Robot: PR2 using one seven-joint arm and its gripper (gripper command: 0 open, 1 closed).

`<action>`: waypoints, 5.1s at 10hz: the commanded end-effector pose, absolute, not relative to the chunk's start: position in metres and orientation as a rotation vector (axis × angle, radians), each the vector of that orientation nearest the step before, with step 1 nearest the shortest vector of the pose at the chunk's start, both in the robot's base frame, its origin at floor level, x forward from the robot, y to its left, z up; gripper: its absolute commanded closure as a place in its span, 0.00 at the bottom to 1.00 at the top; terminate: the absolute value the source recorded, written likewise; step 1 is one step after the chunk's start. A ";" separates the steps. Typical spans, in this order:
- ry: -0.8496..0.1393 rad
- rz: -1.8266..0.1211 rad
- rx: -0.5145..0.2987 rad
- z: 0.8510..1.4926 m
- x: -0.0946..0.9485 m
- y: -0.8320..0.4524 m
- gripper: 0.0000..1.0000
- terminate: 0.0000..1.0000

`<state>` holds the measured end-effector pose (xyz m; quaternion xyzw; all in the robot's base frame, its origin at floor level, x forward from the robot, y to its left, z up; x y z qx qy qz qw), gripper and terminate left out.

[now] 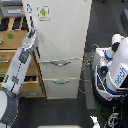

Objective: Opening the fridge

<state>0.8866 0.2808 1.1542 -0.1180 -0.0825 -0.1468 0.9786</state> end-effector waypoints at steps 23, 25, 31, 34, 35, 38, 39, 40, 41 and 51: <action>-0.315 -0.872 -0.310 1.376 0.587 -0.033 0.00 0.00; -0.411 -1.111 -0.333 1.479 0.477 -0.149 0.00 0.00; -0.430 -1.478 -0.421 1.544 0.319 -0.334 0.00 0.00; -0.356 -1.171 -0.418 1.421 0.475 -0.205 0.00 0.00; -0.347 -1.119 -0.438 1.398 0.495 -0.169 0.00 0.00; -0.309 -0.831 -0.442 1.256 0.543 0.061 0.00 0.00; -0.310 -0.761 -0.446 1.228 0.543 0.116 0.00 0.00; -0.313 -0.714 -0.445 1.200 0.540 0.160 0.00 0.00; -0.295 -0.630 -0.460 1.155 0.537 0.216 0.00 0.00; -0.194 -0.271 -0.376 0.937 0.542 0.278 0.00 1.00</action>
